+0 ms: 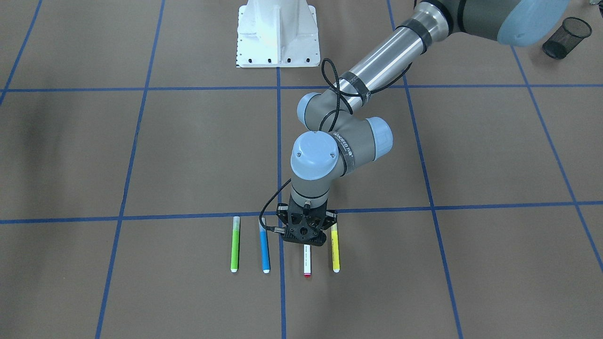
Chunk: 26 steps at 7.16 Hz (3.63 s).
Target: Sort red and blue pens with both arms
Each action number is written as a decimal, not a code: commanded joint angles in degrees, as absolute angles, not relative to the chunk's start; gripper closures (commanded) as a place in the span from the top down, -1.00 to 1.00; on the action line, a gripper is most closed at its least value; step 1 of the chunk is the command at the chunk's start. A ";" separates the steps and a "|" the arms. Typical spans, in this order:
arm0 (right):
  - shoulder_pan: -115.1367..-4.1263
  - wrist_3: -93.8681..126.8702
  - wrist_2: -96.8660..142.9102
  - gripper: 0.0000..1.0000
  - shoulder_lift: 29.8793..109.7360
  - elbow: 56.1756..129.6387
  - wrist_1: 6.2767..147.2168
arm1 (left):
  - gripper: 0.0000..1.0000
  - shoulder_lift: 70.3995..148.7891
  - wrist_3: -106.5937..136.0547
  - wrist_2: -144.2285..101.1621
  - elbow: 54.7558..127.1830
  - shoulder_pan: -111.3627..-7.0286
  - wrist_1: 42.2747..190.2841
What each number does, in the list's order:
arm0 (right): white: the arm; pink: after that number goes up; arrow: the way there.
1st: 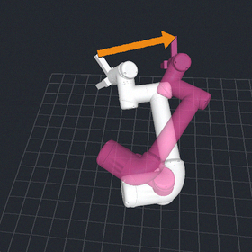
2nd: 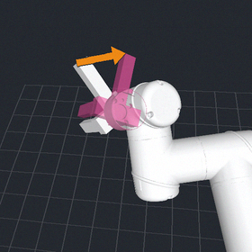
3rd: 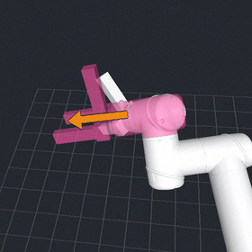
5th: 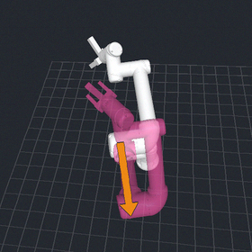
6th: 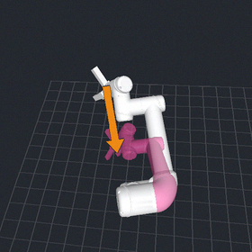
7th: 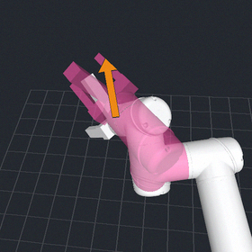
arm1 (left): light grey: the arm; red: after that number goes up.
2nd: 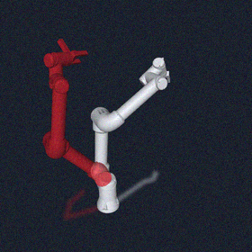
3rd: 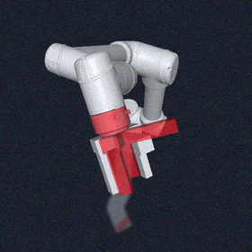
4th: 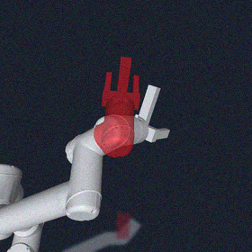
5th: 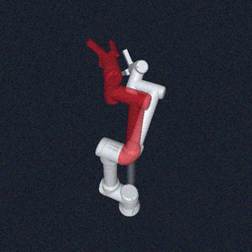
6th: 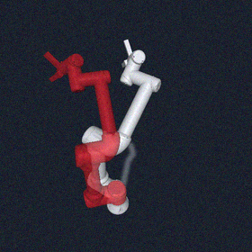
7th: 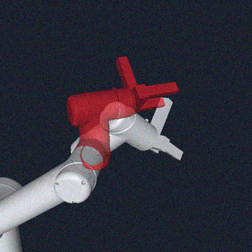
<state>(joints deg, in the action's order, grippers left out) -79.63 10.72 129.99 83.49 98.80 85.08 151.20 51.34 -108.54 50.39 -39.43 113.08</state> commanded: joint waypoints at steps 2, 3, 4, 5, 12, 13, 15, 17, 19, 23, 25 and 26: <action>-79.63 10.72 129.99 1.00 83.50 98.88 85.08 | -0.10 149.68 51.33 -108.54 51.85 -39.37 112.94; -79.63 10.72 129.99 1.00 83.50 98.79 85.08 | -0.13 149.68 51.42 -108.54 51.94 -39.20 112.94; -79.63 10.72 129.99 1.00 83.50 98.79 85.08 | -0.24 149.68 51.42 -108.54 51.94 -39.11 112.94; -79.63 10.72 129.99 1.00 83.50 98.79 85.08 | -0.40 149.59 51.50 -108.54 51.94 -39.02 112.94; -79.63 10.90 129.99 1.00 83.58 98.88 85.08 | -1.00 147.05 51.06 -108.19 64.67 -39.99 107.75; -79.63 10.90 129.99 1.00 83.67 98.88 85.08 | -1.00 145.21 51.06 -108.19 67.47 -39.99 107.67; -79.63 10.90 129.99 1.00 83.76 98.88 85.08 | -1.00 142.56 50.71 -108.19 74.93 -41.91 99.30; -79.63 10.90 129.99 1.00 83.93 98.88 85.08 | -1.00 137.24 41.89 -108.10 90.43 -44.28 84.00; -79.63 10.90 129.99 1.00 84.11 98.88 85.08 | -1.00 128.27 33.52 -108.28 106.54 -48.85 73.45; -79.63 10.81 129.99 1.00 84.20 99.05 85.08 | -1.00 117.57 18.96 -108.45 125.55 -57.62 54.41; -79.63 10.81 129.99 1.00 84.20 99.14 85.08 | -1.00 112.34 9.89 -108.98 129.97 -65.53 50.13; -79.63 11.33 130.08 1.00 84.20 99.14 85.08 | -1.00 109.45 5.84 -110.90 132.25 -69.31 47.75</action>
